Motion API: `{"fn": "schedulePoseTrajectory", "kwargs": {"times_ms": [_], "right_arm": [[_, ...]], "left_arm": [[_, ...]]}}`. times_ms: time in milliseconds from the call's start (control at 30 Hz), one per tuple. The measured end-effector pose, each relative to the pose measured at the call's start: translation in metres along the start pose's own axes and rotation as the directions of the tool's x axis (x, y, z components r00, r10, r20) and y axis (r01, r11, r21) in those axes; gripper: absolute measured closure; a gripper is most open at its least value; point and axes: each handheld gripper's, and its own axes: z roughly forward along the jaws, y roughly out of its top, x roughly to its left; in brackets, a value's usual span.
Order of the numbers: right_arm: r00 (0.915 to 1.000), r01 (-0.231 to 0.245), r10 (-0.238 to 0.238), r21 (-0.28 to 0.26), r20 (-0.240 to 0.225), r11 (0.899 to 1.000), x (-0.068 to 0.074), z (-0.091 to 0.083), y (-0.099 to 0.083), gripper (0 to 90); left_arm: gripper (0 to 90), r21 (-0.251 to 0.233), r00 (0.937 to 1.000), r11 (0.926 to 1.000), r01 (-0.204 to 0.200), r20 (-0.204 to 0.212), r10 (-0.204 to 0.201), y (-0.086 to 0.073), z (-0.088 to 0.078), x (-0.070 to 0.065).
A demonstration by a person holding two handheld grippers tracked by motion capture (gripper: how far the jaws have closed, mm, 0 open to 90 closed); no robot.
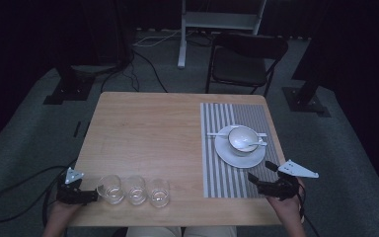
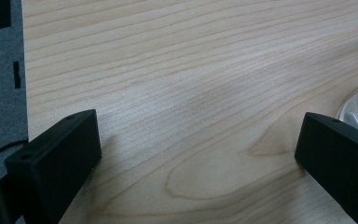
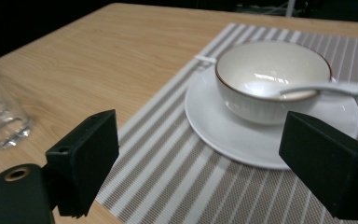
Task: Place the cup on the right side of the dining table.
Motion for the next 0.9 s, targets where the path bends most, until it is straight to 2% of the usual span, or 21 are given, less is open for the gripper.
{"fn": "schedulePoseTrajectory", "kwargs": {"times_ms": [333, 667, 900], "right_arm": [[0.9986, 0.030, -0.031, -0.035, -0.044, 0.999, 0.010, -0.002, 0.019, 11.4], [0.9957, 0.060, -0.064, -0.062, -0.067, 0.996, 0.020, -0.001, 0.031, 11.5], [0.9894, 0.087, -0.096, -0.080, -0.110, 0.993, 0.033, 0.004, 0.044, 11.5]], "left_arm": [[0.5, 0.000, 1.0000, 1.0000, 0.000, 0.000, 0.000, 0.000, 0.000, 0.000], [0.5, 0.000, 1.0000, 1.0000, 0.000, 0.000, 0.000, 0.000, 0.000, 0.000], [0.5, 0.000, 1.0000, 1.0000, 0.000, 0.000, 0.000, 0.000, 0.000, 0.000]]}}
